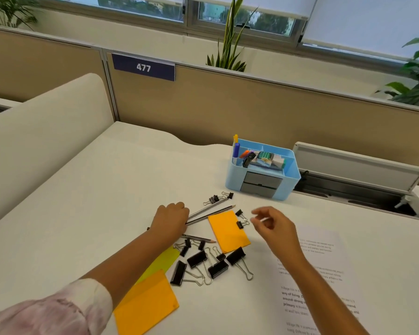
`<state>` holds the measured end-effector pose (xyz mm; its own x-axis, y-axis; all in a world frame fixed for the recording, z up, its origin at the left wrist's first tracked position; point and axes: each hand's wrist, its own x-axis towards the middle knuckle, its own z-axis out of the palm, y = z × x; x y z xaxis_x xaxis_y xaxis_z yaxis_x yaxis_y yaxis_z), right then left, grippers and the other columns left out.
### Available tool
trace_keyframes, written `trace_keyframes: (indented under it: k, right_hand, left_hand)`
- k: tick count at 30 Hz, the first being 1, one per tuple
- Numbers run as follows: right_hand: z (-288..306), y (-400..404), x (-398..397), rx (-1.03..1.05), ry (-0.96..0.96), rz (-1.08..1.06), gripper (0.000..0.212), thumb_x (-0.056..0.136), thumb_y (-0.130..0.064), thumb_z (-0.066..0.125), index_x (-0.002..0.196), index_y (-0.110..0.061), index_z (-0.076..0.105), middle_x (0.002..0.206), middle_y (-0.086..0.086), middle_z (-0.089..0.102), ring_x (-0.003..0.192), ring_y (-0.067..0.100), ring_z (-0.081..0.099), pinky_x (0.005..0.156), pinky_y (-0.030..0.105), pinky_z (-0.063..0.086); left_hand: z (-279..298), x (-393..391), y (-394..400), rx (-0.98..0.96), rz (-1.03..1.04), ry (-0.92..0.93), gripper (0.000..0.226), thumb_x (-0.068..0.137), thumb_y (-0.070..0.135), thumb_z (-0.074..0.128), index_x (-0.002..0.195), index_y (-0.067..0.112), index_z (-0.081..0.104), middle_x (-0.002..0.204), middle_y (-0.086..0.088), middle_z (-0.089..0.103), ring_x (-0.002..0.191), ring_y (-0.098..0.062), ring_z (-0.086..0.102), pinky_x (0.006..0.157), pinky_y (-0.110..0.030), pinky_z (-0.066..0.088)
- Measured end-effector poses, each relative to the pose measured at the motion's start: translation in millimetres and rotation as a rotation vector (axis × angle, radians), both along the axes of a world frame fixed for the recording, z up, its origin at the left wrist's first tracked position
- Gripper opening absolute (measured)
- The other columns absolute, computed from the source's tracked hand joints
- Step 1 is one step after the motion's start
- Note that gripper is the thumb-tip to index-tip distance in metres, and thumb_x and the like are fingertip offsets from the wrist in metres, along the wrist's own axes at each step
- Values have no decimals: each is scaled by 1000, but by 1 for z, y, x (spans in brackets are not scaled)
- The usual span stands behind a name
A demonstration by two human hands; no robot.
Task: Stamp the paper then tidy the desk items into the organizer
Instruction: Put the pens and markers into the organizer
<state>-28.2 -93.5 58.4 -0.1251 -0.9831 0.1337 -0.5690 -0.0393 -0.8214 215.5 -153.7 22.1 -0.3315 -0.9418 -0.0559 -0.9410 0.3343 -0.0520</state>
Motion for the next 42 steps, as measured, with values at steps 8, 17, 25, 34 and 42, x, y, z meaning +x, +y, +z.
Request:
trace_keyframes:
  k: [8,17,25,34,42]
  right_hand:
    - [-22,27,-3,64,-78,-73,18,83,-12,66,85,-30,62,84,-8,66,69,7,58,59,6,46]
    - [-18,20,4,155,-159,-103,21,83,-19,66,102,-27,60,94,-6,64,83,9,61,59,9,46]
    - [-10,5,21,312,-789,-184,30,85,-22,62,113,-13,56,98,10,67,76,15,67,59,23,55]
    - [43,-5,-11,-60,-594,-293,19,94,-24,46,90,-14,62,77,2,62,73,11,62,65,20,56]
    - [75,-56,-61,-304,-112,-541,29,95,-30,45,107,-7,57,106,12,61,92,17,57,72,17,42]
  left_hand:
    - [0,2,19,-29,14,18,17,84,18,48,95,12,59,106,-1,52,92,-19,50,66,-28,25]
    - [14,9,39,-50,121,650,7,80,23,65,83,17,65,96,5,53,74,-14,51,69,-28,36]
    - [22,-3,45,237,93,959,16,81,16,66,71,28,59,87,11,53,84,3,49,69,-10,36]
    - [6,-12,44,50,-73,496,15,86,30,59,100,27,58,105,7,56,98,-14,53,75,-25,35]
    - [-13,-33,34,-32,-122,118,26,91,26,48,115,22,57,115,2,55,106,-20,48,84,-30,32]
